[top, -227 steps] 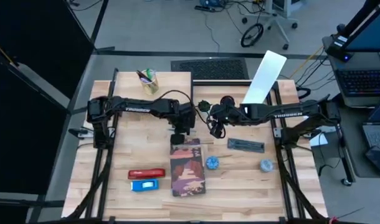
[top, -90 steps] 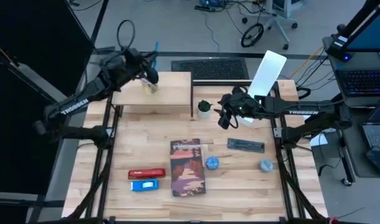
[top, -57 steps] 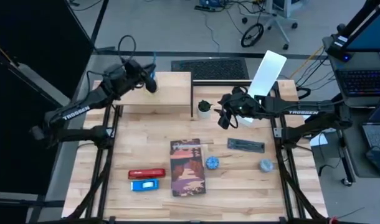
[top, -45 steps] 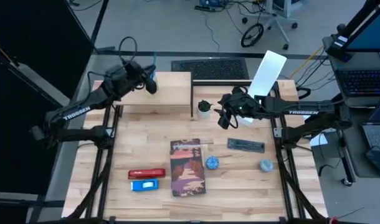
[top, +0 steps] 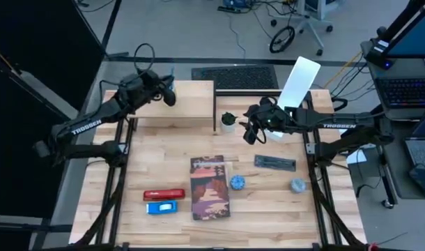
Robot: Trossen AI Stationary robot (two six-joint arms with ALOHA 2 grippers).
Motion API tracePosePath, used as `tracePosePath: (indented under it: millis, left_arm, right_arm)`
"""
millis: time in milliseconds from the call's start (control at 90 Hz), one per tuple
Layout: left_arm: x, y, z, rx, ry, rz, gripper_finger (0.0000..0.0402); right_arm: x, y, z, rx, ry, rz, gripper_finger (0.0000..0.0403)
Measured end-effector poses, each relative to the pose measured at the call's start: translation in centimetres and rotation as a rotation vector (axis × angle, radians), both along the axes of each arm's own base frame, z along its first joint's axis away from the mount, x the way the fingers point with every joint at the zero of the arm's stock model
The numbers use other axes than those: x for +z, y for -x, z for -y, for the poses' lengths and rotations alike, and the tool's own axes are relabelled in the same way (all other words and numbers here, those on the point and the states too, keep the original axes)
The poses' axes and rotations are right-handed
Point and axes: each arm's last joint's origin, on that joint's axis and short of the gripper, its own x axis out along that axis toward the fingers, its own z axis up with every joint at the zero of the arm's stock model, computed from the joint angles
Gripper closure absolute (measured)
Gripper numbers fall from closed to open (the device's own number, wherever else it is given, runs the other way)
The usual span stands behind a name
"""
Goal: Stock shelves
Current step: Put the blue pen into the gold pen holder on the shelf, then put the red stapler on the shelf
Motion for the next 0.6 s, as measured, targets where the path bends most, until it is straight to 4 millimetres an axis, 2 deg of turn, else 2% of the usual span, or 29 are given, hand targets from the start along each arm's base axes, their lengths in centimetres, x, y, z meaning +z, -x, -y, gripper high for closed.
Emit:
tracePosePath:
  millis: [367, 600]
  left_arm:
    - [0.1, 0.0, 0.0, 0.003, 0.014, -0.02, 0.024]
    - [1.9, 0.0, 0.0, 0.003, -0.06, -0.023, 0.0225]
  right_arm:
    - [0.0, 0.0, 0.0, -0.015, -0.018, 0.011, 0.0243]
    - [0.0, 0.0, 0.0, -0.015, -0.018, 0.01, 0.0243]
